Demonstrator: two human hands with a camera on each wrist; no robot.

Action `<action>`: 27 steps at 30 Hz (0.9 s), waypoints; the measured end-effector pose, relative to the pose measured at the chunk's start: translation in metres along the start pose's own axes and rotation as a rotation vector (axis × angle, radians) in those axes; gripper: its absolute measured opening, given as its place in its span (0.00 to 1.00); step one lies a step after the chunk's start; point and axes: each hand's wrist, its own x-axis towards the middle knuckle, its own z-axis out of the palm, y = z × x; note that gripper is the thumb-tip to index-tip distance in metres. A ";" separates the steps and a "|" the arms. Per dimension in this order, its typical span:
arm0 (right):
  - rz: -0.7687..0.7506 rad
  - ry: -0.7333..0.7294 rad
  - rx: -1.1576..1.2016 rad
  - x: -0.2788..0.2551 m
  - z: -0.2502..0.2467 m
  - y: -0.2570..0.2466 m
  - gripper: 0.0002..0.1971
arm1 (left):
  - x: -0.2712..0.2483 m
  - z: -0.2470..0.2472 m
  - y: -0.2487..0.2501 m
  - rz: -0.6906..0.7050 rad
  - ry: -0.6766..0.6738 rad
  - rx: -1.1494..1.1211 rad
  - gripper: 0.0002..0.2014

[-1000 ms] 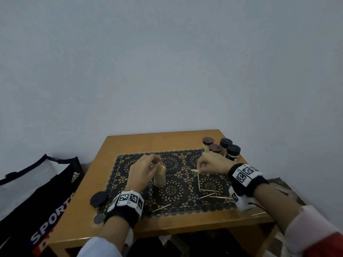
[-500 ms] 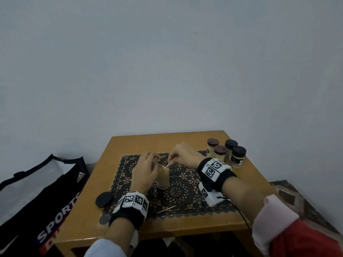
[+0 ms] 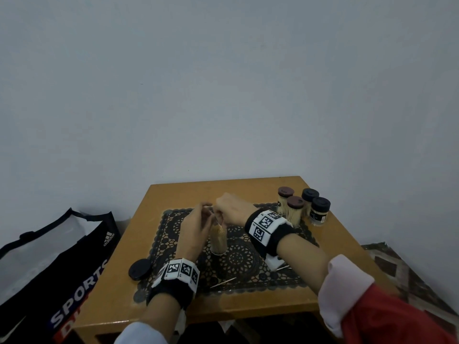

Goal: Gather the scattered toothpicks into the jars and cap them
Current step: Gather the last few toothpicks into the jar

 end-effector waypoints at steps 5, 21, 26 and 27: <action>0.139 0.031 0.529 -0.010 0.007 0.016 0.10 | 0.002 -0.001 -0.003 0.024 0.064 -0.029 0.11; 0.131 0.208 0.441 -0.033 0.020 0.044 0.09 | -0.003 0.000 -0.006 0.176 -0.078 0.175 0.21; 0.345 -0.097 0.375 -0.064 0.020 0.075 0.07 | -0.003 -0.004 0.000 0.161 -0.088 0.116 0.16; 0.398 -0.149 0.312 -0.069 0.023 0.081 0.09 | -0.002 -0.004 0.001 0.176 -0.106 0.104 0.17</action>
